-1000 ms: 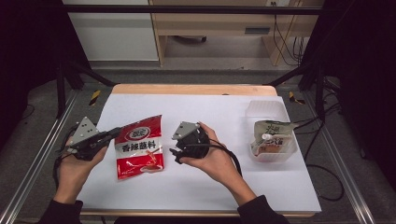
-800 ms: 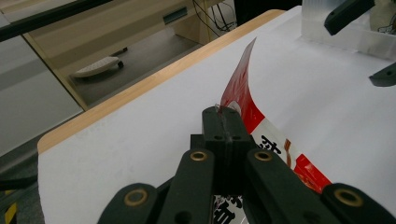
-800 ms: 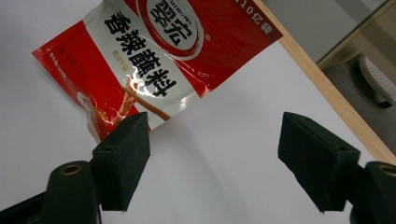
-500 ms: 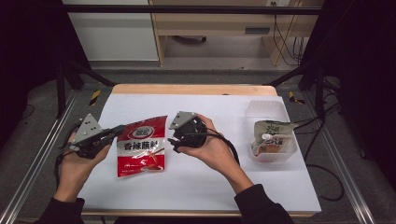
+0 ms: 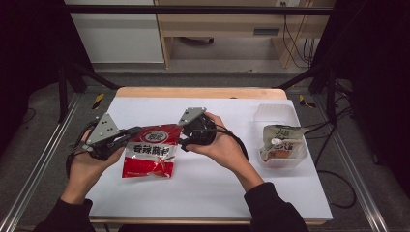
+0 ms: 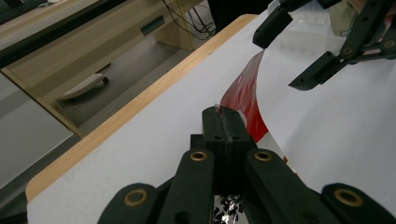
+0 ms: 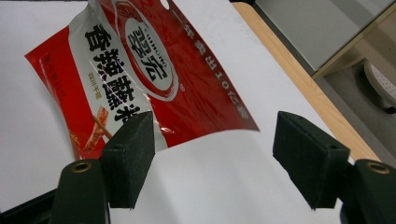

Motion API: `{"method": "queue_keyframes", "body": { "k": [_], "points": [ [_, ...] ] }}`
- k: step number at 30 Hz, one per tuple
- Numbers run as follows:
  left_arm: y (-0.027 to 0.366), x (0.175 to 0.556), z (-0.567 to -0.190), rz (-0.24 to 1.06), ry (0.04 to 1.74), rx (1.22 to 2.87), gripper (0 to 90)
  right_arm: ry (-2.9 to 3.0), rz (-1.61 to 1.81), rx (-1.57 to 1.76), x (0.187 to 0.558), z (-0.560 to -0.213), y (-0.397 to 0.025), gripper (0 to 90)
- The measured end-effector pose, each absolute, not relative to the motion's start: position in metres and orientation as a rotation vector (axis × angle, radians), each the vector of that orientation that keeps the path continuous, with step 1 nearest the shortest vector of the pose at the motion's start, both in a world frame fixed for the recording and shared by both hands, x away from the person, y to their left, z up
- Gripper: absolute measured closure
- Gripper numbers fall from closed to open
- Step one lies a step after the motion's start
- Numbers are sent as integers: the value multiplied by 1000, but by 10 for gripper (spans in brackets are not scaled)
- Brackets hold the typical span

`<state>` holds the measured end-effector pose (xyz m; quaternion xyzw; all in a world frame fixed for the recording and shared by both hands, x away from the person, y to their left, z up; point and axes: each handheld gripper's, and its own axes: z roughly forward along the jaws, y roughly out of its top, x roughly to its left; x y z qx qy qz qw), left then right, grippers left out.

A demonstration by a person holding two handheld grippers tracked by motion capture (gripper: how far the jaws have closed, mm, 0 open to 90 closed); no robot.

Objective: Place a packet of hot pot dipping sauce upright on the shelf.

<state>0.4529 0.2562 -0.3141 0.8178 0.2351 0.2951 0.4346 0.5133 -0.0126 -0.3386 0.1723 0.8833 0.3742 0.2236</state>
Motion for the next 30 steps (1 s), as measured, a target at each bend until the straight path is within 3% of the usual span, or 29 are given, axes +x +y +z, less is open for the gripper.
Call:
{"method": "queue_keyframes", "body": {
  "k": [11, 30],
  "points": [
    [249, 450, -307, 730, 541, 2044, 900, 2500, 1019, 430, 523, -337, -7, 333],
    [244, 449, -301, 715, 518, 2027, 900, 2676, 951, 302, 529, -344, 3, 594]
  ]
}}
